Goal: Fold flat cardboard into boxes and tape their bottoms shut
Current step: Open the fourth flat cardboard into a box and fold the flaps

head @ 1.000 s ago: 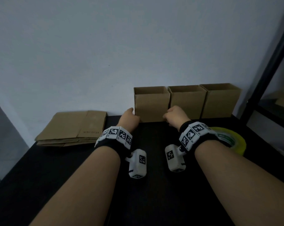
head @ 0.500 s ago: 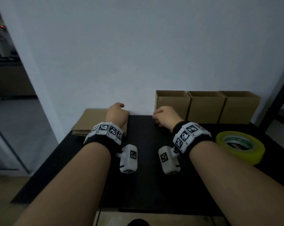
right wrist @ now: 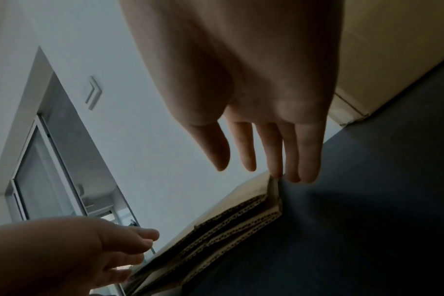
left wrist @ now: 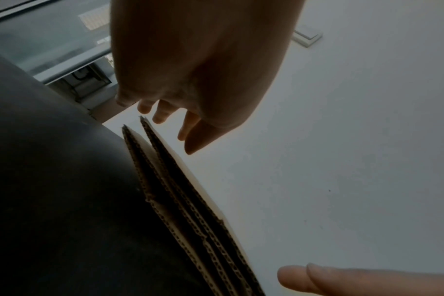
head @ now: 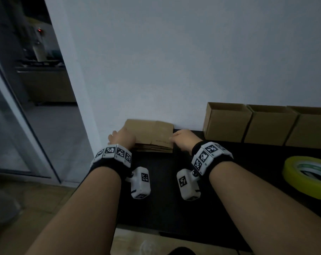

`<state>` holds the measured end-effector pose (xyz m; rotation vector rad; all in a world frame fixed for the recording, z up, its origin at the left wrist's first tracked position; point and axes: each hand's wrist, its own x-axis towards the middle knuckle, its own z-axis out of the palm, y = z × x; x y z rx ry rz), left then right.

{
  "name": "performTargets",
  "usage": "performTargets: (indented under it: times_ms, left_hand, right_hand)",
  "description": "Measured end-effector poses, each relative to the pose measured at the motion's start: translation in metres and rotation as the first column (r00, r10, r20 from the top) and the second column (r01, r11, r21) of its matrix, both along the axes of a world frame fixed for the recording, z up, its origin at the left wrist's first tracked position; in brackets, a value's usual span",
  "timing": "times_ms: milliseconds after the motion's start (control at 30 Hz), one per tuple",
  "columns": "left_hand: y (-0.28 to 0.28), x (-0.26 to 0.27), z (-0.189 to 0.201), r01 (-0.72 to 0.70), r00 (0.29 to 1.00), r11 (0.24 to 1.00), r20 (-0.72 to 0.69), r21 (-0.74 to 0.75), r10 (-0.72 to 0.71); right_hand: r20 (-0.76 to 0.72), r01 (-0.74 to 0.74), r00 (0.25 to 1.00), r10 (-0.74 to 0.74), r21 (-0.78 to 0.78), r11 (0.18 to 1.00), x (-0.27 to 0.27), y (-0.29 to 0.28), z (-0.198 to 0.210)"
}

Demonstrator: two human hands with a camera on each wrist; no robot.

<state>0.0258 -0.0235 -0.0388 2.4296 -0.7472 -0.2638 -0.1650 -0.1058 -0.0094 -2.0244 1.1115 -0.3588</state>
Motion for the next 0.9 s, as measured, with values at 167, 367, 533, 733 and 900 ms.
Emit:
performTargets:
  times_ms: [167, 367, 533, 733, 900]
  left_hand:
    - [0.006, 0.009, -0.013, 0.036, 0.998, 0.998, -0.041, -0.054, -0.038]
    - [0.012, 0.009, -0.008, -0.052, 0.999, 0.99, -0.018, -0.13, 0.05]
    - [0.015, -0.003, 0.006, -0.113, 0.989, 0.948, -0.129, -0.296, 0.078]
    - [0.022, -0.029, 0.026, -0.085, 0.958, 0.92, -0.284, -0.382, -0.03]
    - [0.022, -0.066, 0.037, -0.075, 0.938, 0.834, -0.323, -0.547, -0.128]
  right_hand:
    - [-0.059, -0.026, 0.998, 0.026, -0.005, 1.0, 0.012, 0.003, -0.008]
    - [-0.046, 0.021, 0.999, -0.025, -0.086, 0.996, 0.012, 0.0, -0.007]
    - [0.041, 0.115, 0.993, -0.111, -0.136, 0.984, -0.002, -0.005, 0.0]
    - [0.147, 0.141, 0.981, -0.125, -0.103, 0.985, -0.035, -0.003, 0.018]
    - [0.211, 0.152, 0.969, -0.128, -0.103, 0.983, -0.075, -0.003, 0.031]
